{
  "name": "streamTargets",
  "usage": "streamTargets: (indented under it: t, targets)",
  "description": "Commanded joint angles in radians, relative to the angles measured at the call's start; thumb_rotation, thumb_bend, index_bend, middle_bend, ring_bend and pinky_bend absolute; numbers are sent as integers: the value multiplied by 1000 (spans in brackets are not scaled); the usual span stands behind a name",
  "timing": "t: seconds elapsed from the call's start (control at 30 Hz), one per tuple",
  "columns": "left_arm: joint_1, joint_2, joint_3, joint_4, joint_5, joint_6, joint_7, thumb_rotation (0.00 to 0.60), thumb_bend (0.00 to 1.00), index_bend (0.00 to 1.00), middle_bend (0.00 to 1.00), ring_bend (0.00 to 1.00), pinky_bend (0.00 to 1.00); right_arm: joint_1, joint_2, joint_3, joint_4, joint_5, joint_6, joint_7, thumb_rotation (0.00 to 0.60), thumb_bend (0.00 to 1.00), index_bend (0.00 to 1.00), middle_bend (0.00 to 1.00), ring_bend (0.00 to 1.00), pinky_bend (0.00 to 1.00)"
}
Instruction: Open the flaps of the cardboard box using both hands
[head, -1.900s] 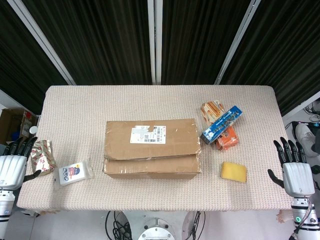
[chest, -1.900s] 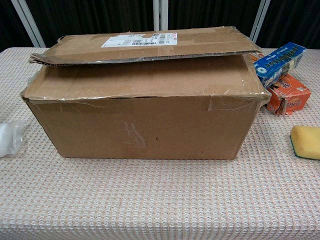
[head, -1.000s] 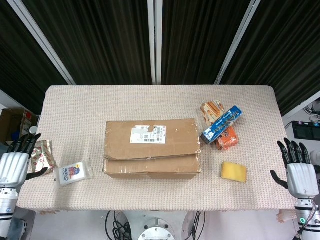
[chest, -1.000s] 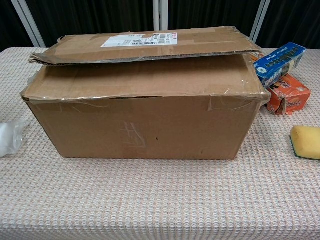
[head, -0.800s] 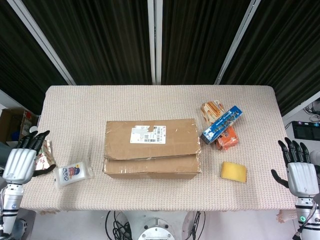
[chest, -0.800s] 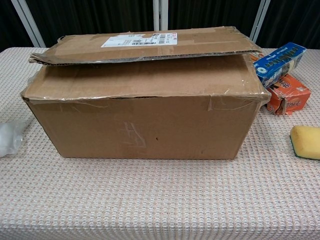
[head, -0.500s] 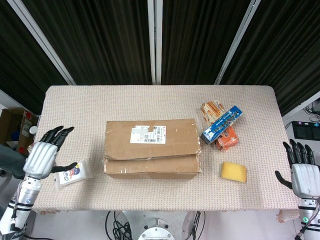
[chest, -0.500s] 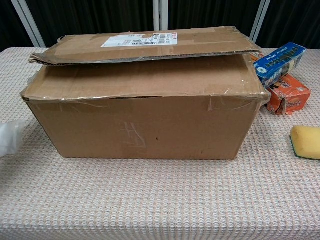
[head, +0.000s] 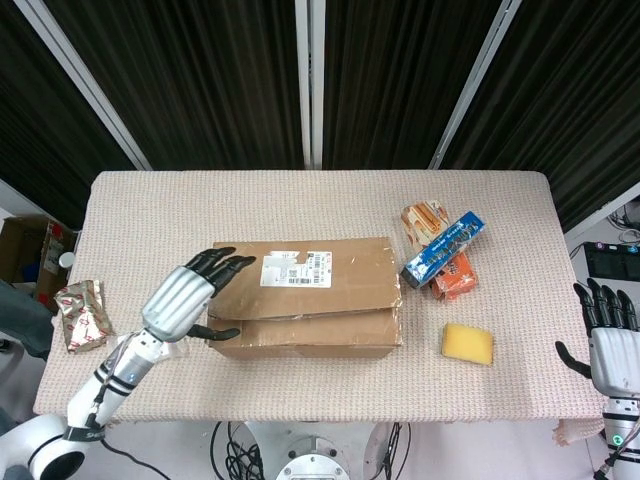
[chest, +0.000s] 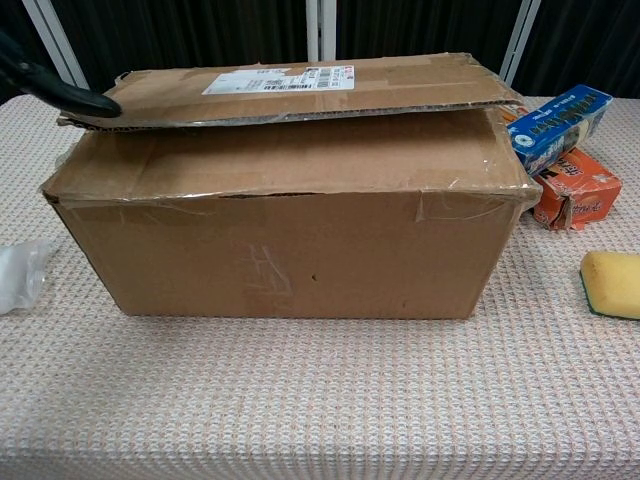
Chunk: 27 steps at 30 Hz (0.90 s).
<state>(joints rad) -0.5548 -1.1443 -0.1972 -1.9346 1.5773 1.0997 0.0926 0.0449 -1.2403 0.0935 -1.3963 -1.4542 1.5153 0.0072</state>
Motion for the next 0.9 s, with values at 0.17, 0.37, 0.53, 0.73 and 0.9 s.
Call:
streamTargets:
  t: [0.17,0.37,0.53,0.73,0.9]
  targets:
    - [-93,-114,-24,67,-7,-52,65,501,0,85,167,111,186,2,2,1,1,2,-6,1,600,153,0,0,0,0]
    - [-158,-199,-42,133,-52,-93,85,505,0,85,155,110,186,3,0,1,4,-1,-5,2,600,156,0,0,0,0]
    - [-189,-240,-42,185,-57,-93,113,502,0,85,155,110,185,1,2,3,5,4,-5,4,600,157,0,0,0,0]
    - [-203,-252,-40,206,-66,-81,118,504,0,85,155,111,185,1,2,4,9,11,-12,7,600,158,0,0,0,0]
    - [-209,-255,-31,216,-56,-61,130,582,130,85,155,111,185,3,-1,5,9,11,-16,8,600,159,0,0,0,0]
